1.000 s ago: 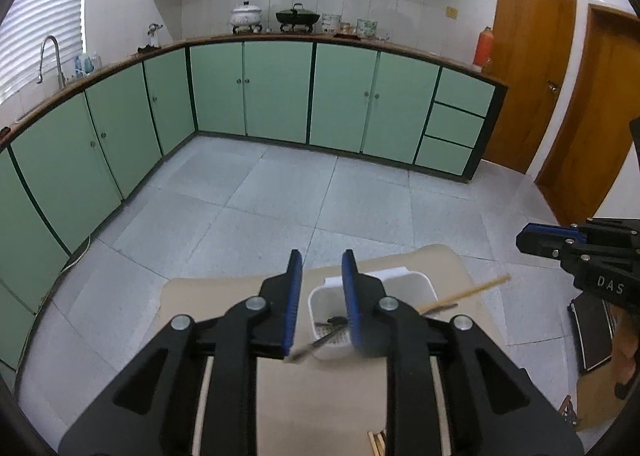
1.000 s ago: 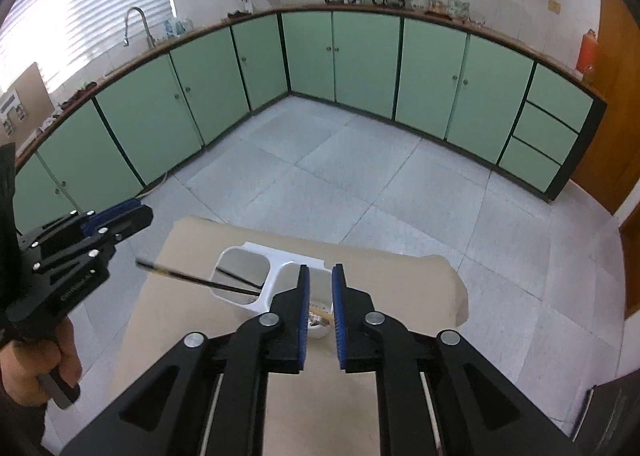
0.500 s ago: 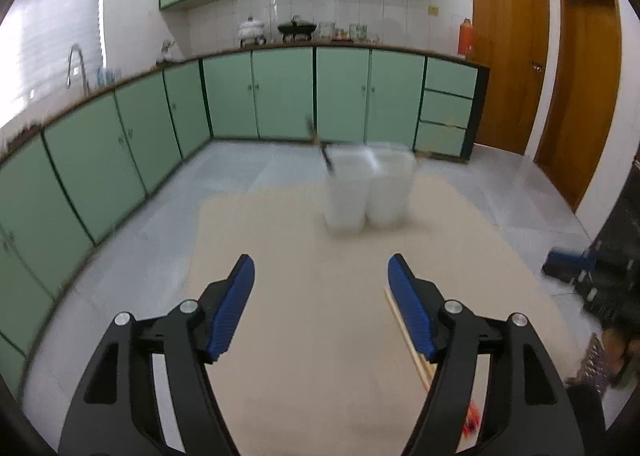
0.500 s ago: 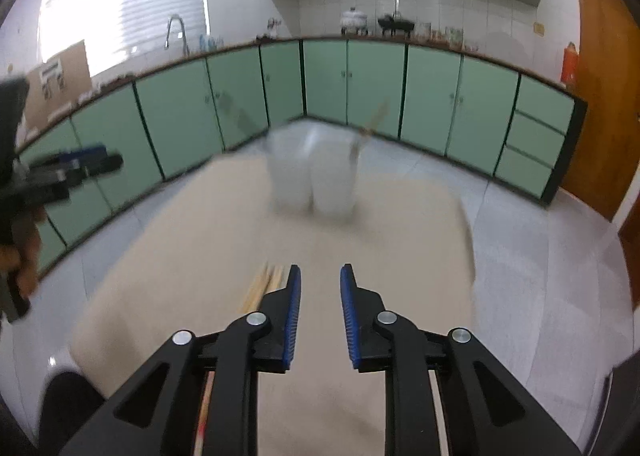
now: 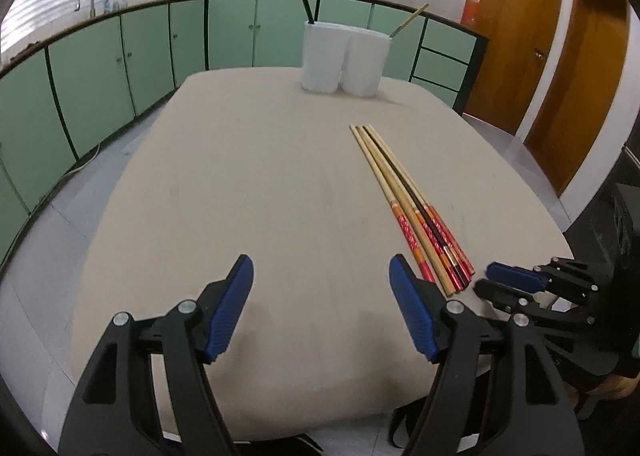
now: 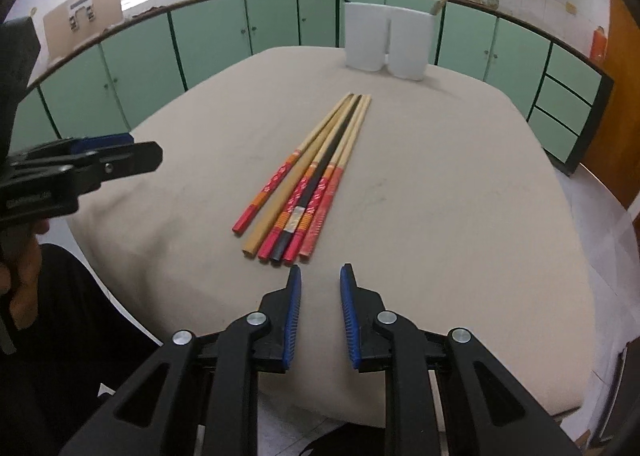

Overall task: Organize utensils
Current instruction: 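Grasp a red-patterned chopstick with the right gripper while the left grasps another red-patterned chopstick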

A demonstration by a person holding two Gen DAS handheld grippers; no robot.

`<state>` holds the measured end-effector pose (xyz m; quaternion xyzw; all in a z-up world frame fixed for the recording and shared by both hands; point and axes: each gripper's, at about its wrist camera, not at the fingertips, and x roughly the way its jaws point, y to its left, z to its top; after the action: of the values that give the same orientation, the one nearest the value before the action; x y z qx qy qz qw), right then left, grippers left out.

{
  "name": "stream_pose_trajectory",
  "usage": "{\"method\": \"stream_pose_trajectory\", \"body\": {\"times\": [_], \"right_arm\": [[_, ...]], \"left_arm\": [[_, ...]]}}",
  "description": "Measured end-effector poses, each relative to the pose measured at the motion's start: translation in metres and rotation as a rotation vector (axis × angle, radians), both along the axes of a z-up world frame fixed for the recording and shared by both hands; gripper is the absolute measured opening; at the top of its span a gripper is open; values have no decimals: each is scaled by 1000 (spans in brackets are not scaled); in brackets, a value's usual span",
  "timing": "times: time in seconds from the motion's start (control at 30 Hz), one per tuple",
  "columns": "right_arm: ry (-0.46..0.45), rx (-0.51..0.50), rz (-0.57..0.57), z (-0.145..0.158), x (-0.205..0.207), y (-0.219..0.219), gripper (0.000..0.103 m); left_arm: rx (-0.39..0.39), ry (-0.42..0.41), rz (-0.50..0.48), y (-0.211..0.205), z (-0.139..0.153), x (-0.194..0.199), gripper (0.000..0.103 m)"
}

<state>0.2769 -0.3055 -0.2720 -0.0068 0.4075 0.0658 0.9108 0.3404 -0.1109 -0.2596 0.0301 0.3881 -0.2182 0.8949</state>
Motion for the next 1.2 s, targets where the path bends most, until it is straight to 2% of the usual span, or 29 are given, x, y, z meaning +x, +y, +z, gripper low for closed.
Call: {"method": "stream_pose_trajectory", "body": {"times": [0.17, 0.27, 0.53, 0.87, 0.9, 0.93, 0.97, 1.0, 1.03, 1.1, 1.2], "right_arm": [[-19, 7, 1, -2, 9, 3, 19], [-16, 34, -10, -5, 10, -5, 8], [-16, 58, -58, -6, 5, -29, 6], [-30, 73, -67, -8, 1, -36, 6], [-31, 74, -68, -8, 1, -37, 6], [-32, 74, -68, -8, 1, -36, 6], [-34, 73, -71, -8, 0, -36, 6], [-37, 71, -76, -8, 0, -36, 6], [-38, 72, -80, -8, -1, -36, 6], [-47, 66, -113, -8, -2, -36, 6], [-57, 57, -173, -8, -4, -37, 6]], "left_arm": [[18, 13, -38, -6, -9, -3, 69], [25, 27, -54, -14, -16, -4, 68], [59, 35, -110, -46, -30, -11, 67], [111, -15, -90, -76, -35, -8, 67], [117, -28, -78, -77, -36, -8, 61], [112, -38, -71, -78, -36, -7, 49], [104, -41, -71, -77, -35, -7, 41], [91, -46, -70, -77, -34, -7, 24], [86, -47, -67, -77, -34, -7, 14], [79, -56, -42, -74, -34, -7, 6], [73, -63, 6, -66, -34, -9, 5]]}}
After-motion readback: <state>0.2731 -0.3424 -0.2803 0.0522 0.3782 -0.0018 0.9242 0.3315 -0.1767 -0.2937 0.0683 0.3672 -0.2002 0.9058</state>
